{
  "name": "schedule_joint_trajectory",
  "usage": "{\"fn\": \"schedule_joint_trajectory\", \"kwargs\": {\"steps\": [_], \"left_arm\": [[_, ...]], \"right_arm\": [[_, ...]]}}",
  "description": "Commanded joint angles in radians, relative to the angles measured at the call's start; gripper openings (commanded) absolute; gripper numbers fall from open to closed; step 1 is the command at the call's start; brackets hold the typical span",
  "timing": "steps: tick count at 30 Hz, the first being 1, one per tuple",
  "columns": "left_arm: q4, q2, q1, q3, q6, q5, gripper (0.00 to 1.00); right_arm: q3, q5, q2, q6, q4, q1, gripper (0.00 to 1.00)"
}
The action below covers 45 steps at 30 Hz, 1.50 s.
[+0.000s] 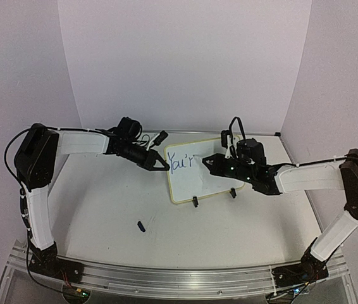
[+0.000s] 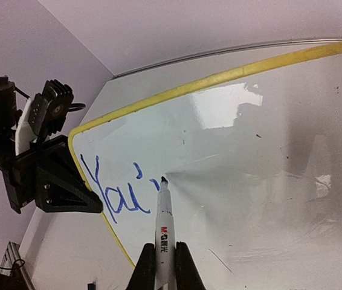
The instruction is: Write a sentence on the whiteboard
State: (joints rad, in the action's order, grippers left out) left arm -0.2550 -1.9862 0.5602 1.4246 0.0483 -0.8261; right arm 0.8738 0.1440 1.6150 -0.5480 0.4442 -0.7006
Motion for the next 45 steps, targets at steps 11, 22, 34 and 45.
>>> {"fn": "schedule_joint_trajectory", "kwargs": {"steps": [11, 22, 34, 45], "left_arm": [[-0.036, -0.021, 0.018, 0.023, -0.025, 0.008, 0.0], [-0.037, -0.022, 0.02, 0.023, -0.025, 0.01, 0.0], [-0.04, -0.022, 0.02, 0.023, -0.027, 0.012, 0.0], [-0.04, -0.023, 0.021, 0.025, -0.027, 0.011, 0.0]], "right_arm": [[-0.046, -0.005, -0.038, -0.007, 0.059, 0.006, 0.0], [-0.026, -0.004, 0.005, -0.013, 0.058, 0.008, 0.0], [-0.048, -0.049, -0.003, -0.034, 0.052, 0.014, 0.0], [-0.055, -0.09, -0.042, -0.022, 0.051, 0.024, 0.0]]}}
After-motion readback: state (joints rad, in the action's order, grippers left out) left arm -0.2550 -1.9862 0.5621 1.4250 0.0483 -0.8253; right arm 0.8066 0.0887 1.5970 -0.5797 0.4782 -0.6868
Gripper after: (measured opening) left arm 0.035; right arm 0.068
